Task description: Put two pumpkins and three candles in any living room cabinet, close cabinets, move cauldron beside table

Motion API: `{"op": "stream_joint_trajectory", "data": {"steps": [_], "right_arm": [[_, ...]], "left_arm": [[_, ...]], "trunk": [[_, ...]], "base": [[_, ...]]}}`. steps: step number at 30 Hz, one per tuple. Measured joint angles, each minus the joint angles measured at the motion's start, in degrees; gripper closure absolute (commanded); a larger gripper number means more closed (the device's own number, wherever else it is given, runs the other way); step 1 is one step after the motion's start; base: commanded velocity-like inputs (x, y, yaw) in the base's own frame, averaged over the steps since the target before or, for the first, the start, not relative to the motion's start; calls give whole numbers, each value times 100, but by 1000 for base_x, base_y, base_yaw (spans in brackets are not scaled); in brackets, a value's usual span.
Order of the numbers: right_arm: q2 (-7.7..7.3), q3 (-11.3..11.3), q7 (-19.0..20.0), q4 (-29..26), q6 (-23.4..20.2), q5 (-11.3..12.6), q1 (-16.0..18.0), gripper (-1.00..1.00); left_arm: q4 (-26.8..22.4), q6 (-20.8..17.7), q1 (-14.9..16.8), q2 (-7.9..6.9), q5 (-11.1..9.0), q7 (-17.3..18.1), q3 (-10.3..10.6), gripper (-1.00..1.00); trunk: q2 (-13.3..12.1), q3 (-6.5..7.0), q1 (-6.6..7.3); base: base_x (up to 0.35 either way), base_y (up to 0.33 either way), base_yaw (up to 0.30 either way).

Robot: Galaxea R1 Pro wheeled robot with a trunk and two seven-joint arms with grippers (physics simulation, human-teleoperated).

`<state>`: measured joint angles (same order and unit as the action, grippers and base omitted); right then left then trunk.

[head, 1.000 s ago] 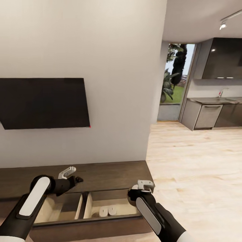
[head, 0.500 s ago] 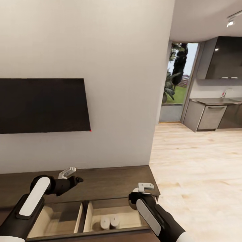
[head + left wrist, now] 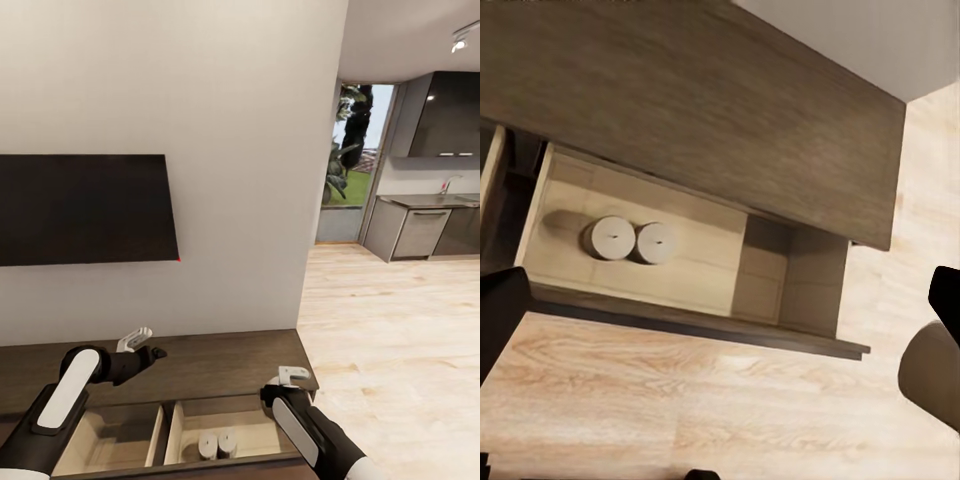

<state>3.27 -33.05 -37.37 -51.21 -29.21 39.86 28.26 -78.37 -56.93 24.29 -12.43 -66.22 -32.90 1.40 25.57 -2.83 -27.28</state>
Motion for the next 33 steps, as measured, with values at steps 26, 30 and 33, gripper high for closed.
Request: {"op": "stream_joint_trajectory", "data": {"steps": [26, 30, 33], "right_arm": [[193, -19, 395, 921, 584, -28, 233, 100], [214, -22, 396, 965, 626, -29, 234, 100], [222, -25, 397, 977, 634, -29, 234, 100]], "left_arm": [[-692, -37, -188, -55, -1784, 1, 168, -100], [-727, -39, -214, -256, -2182, 7, 193, -100], [-732, -39, -221, -388, -2640, 9, 202, -100]], "trunk": [[1047, -470, -572], [1208, -542, -660], [1329, -596, -726]], "base": [[0, 0, 0], [0, 0, 0], [0, 0, 0]]}}
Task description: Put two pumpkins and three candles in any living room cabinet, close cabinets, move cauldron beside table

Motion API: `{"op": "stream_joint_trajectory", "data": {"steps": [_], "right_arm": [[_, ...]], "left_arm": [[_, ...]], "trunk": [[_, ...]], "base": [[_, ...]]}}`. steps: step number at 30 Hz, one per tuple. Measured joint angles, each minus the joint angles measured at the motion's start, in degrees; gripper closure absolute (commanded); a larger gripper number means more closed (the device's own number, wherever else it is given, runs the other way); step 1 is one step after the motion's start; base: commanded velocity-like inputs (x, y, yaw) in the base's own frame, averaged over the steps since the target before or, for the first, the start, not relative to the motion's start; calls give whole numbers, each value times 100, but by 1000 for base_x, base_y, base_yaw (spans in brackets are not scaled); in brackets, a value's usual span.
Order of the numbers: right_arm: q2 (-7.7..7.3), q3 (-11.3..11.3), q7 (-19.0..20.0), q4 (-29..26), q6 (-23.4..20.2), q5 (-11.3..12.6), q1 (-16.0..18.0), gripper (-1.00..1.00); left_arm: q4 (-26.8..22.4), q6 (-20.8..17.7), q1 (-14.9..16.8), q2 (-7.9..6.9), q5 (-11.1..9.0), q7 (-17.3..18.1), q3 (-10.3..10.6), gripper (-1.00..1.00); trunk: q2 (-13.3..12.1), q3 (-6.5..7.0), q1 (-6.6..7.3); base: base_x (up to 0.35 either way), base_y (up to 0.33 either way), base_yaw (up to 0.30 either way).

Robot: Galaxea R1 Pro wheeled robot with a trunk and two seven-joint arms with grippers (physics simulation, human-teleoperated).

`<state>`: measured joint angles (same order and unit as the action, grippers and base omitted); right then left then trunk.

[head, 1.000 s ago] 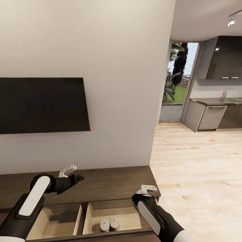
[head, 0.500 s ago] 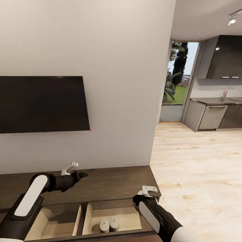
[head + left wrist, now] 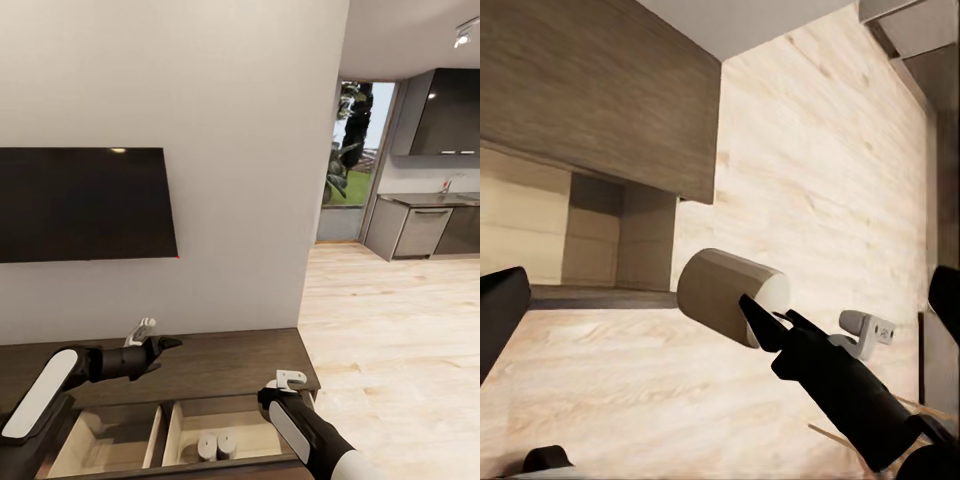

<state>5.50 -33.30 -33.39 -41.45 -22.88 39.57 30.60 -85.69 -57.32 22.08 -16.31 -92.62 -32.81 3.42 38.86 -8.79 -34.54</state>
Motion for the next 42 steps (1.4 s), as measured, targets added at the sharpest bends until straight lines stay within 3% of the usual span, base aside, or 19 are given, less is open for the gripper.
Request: {"op": "stream_joint_trajectory", "data": {"steps": [3, 6, 17, 25, 42], "right_arm": [[23, -4, 3, 3, 3, 2, 0, 100], [31, -5, 4, 4, 1, -2, 0, 100], [34, -5, 8, 4, 1, -3, 0, 100], [34, -5, 225, 10, -10, 12, 0, 100], [34, -2, 247, 13, -2, -3, 0, 100]], "left_arm": [[3, -1, -10, -107, -411, -5, 6, -100], [4, -1, -21, -130, -518, -3, 11, -100], [5, 6, -25, -116, -564, 1, 194, -100], [5, 8, -25, -82, -568, 8, 299, -100], [12, 15, -24, -122, -720, 9, 320, -100]], "trunk": [[121, -54, -66], [241, -108, -132], [683, -306, -374], [1005, -450, -550], [1687, -756, -924]], "base": [[0, 0, 0], [0, 0, 0], [0, 0, 0], [0, 0, 0], [0, 0, 0]]}}
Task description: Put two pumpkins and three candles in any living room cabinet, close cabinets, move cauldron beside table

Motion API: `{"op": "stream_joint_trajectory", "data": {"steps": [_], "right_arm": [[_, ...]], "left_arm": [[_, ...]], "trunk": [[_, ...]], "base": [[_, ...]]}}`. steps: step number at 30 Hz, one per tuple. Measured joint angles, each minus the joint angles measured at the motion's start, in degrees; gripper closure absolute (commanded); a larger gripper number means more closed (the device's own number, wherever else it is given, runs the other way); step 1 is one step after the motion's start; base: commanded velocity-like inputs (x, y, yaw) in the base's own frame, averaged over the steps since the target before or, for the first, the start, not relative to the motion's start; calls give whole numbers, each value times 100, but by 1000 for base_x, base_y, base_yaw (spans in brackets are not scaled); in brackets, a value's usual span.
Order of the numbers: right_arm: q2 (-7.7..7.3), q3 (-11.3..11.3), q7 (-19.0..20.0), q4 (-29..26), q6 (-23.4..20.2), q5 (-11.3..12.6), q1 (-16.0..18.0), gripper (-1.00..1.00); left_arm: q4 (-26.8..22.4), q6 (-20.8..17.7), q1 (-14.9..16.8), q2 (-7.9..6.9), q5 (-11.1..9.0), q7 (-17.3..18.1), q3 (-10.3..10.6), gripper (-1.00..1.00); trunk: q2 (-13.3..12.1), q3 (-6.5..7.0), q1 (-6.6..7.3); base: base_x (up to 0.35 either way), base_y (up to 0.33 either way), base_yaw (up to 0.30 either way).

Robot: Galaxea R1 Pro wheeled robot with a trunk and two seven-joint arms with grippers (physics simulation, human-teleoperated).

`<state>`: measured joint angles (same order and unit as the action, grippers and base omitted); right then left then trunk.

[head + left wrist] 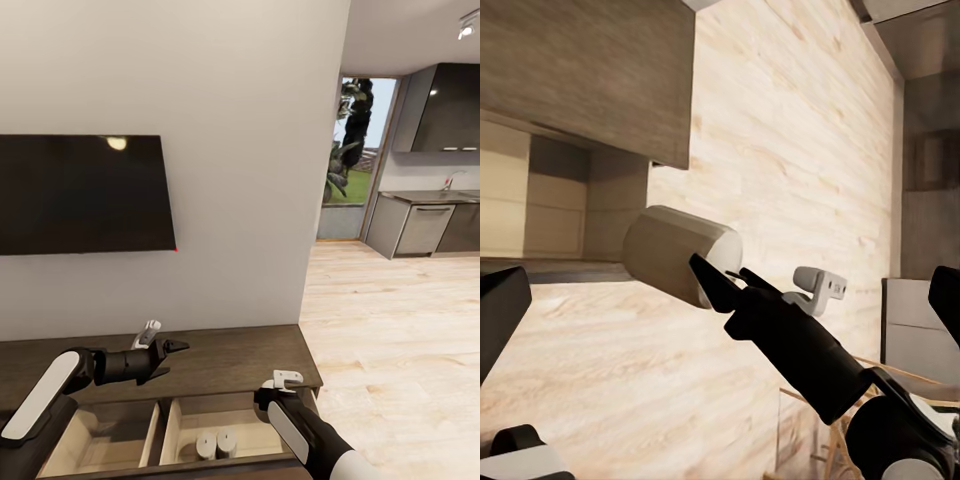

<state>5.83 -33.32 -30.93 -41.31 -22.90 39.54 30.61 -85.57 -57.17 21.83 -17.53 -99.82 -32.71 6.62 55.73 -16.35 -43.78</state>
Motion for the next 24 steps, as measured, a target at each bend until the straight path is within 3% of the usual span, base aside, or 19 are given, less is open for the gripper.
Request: {"op": "stream_joint_trajectory", "data": {"steps": [24], "right_arm": [[0, 5, -1, -21, -46, 92, 0, 100]], "left_arm": [[10, 0, 0, 4, -2, 0, 8, -100]], "trunk": [[964, -432, -527]], "base": [[0, 0, 0]]}}
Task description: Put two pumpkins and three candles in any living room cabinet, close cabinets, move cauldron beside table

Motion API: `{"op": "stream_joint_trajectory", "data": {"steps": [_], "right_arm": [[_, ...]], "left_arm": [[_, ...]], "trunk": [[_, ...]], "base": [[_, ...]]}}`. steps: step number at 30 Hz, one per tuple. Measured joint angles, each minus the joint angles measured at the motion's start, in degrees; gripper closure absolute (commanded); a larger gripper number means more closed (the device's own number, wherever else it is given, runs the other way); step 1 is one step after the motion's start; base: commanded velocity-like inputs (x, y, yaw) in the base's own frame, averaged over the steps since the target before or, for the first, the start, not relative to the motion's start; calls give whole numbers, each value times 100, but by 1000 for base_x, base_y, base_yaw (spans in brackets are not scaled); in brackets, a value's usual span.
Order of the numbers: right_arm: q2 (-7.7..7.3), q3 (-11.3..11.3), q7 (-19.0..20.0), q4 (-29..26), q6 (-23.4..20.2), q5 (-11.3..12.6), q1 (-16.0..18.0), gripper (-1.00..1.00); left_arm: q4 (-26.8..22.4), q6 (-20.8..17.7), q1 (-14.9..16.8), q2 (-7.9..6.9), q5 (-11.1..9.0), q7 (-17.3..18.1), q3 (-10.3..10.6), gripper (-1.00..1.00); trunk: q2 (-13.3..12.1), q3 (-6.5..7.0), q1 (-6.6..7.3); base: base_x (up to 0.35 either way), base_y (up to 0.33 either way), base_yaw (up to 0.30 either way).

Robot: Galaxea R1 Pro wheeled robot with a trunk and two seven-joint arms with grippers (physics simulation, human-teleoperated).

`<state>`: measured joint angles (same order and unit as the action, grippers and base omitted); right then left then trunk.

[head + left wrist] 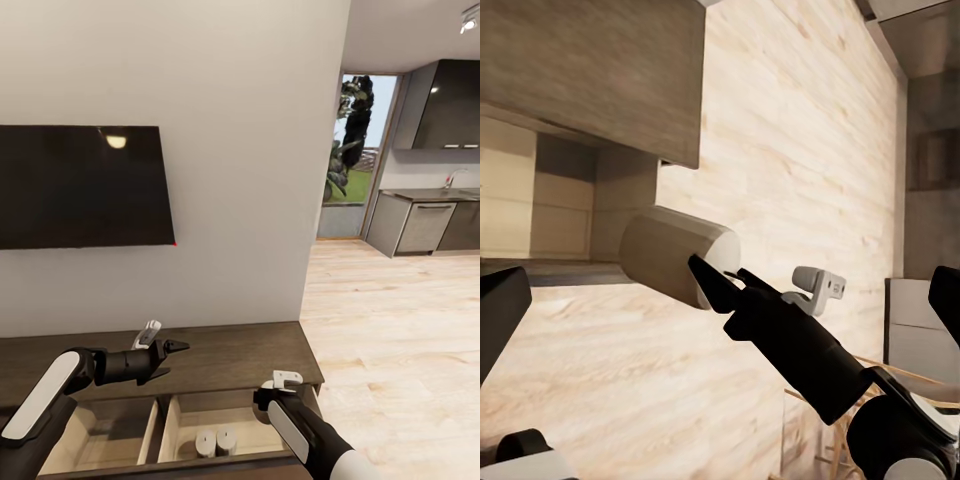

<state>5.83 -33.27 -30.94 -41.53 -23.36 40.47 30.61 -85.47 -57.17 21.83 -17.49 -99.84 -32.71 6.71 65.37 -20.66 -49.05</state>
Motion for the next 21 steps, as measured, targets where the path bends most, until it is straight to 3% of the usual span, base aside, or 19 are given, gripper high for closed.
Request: {"op": "stream_joint_trajectory", "data": {"steps": [18, 21], "right_arm": [[0, -7, 13, -25, 34, -15, 0, 100], [-5, -4, 157, -18, 21, 1, 0, 100]], "left_arm": [[0, 0, 0, 2, -8, 0, 0, -100], [0, 0, 0, 3, -8, 0, 1, -100]], "trunk": [[722, -324, -396], [843, -378, -461]], "base": [[0, 0, 0], [0, 0, 0]]}}
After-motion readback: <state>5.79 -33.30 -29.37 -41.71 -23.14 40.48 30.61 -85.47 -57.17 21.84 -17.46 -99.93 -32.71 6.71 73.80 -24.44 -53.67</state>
